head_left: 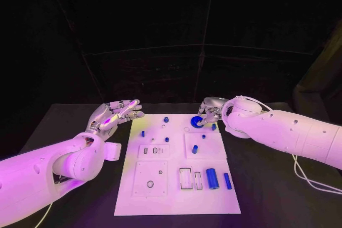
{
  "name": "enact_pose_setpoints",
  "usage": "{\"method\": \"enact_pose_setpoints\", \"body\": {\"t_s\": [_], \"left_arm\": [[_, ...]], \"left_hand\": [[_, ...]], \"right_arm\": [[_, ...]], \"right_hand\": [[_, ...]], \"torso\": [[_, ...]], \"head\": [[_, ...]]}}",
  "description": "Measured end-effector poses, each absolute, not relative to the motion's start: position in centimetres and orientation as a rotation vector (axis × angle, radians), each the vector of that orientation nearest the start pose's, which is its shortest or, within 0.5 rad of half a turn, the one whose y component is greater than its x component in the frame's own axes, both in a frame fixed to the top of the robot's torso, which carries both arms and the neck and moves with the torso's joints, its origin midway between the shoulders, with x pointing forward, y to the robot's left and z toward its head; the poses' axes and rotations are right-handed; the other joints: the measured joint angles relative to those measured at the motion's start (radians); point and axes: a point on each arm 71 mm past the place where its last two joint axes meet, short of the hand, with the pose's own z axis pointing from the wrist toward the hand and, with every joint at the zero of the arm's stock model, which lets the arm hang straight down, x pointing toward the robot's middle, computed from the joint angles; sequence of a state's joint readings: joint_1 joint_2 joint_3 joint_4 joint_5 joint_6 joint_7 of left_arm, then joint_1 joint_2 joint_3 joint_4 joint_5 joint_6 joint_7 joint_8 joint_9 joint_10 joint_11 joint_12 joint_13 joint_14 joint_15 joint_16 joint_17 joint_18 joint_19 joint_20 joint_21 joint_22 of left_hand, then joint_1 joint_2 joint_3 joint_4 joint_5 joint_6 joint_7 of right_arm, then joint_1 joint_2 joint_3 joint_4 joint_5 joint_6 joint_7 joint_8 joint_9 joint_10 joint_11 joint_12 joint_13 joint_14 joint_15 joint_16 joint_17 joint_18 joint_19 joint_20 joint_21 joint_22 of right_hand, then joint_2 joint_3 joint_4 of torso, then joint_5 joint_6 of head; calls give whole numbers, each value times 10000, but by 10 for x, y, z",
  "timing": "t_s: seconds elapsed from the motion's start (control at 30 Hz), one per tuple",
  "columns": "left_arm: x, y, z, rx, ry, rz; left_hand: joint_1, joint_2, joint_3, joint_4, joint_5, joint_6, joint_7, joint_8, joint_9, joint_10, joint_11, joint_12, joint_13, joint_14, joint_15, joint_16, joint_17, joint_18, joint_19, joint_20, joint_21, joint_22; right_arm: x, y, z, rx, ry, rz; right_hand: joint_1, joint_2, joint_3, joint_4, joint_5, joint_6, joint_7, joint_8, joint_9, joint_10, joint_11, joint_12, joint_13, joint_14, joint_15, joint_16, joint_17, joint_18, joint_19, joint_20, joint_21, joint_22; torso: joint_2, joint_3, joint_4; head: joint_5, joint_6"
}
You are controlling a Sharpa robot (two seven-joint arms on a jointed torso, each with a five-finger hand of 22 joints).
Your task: Assemble the parts on the task board
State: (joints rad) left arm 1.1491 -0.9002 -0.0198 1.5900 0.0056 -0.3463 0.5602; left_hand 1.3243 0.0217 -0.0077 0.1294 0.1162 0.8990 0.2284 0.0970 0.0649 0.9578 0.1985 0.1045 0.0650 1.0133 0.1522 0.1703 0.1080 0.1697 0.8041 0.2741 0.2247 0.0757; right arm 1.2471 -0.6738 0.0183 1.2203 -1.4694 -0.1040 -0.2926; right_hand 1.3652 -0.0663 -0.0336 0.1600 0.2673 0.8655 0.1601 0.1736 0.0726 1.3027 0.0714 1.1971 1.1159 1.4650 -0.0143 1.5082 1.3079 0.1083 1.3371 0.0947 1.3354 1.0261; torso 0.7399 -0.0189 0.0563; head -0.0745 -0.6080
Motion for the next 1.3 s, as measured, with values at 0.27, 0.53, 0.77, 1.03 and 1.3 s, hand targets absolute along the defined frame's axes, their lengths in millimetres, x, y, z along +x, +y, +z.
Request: {"method": "enact_pose_setpoints", "body": {"t_s": [0.27,0.53,0.77,1.03,1.3], "left_arm": [[472,223,-179,-10757,12593,-16019],[472,224,-179,-10761,12590,-16003],[472,225,-179,-10763,12587,-15991],[472,225,-179,-10766,12587,-15981],[472,225,-179,-10770,12587,-15971]], "left_hand": [[0,0,0,0,0,0,0,0,0,0,0,0,0,37,37,0,0,0,0,0,0,-8],[38,38,40,-40,0,0,0,0,0,0,0,-40,0,37,37,0,0,1,0,0,-38,-7],[38,38,40,-39,0,0,0,-39,1,0,0,-40,0,36,37,-39,0,0,0,0,-38,-6],[38,38,36,-90,0,0,0,-39,1,-37,37,-40,0,36,37,-39,1,1,0,0,-38,-17],[38,38,42,-96,0,0,0,-39,1,-37,37,-40,0,36,36,-39,1,0,0,0,-38,-17]], "right_arm": [[557,-211,-175,-412,18222,3320],[559,-210,-175,-495,18270,3311],[559,-210,-174,-599,18261,3269],[558,-205,-174,-854,18123,3235],[557,-200,-174,-1103,18011,3220]], "right_hand": [[114,114,0,0,0,61,-61,84,20,34,-35,100,130,0,0,0,-1,0,0,0,39,23],[420,342,172,-174,-190,276,-101,243,14,107,-108,194,263,0,0,41,-2,2,35,-36,97,127],[523,370,234,-238,-445,396,-120,300,7,107,-108,194,270,0,0,41,-2,1,35,-36,122,158],[528,364,286,-289,-460,398,-118,319,7,106,-108,194,201,0,-1,78,-3,1,35,-36,151,215],[559,323,299,-301,-637,168,-59,173,-57,46,-53,-2,38,0,-1,78,-4,1,34,-35,151,230]], "torso": [[0,1,-1],[0,0,-1],[0,0,-2],[0,0,5],[0,1,15]], "head": [[-19,-62],[-63,-85],[-102,-97],[-111,-92],[-97,-92]]}}
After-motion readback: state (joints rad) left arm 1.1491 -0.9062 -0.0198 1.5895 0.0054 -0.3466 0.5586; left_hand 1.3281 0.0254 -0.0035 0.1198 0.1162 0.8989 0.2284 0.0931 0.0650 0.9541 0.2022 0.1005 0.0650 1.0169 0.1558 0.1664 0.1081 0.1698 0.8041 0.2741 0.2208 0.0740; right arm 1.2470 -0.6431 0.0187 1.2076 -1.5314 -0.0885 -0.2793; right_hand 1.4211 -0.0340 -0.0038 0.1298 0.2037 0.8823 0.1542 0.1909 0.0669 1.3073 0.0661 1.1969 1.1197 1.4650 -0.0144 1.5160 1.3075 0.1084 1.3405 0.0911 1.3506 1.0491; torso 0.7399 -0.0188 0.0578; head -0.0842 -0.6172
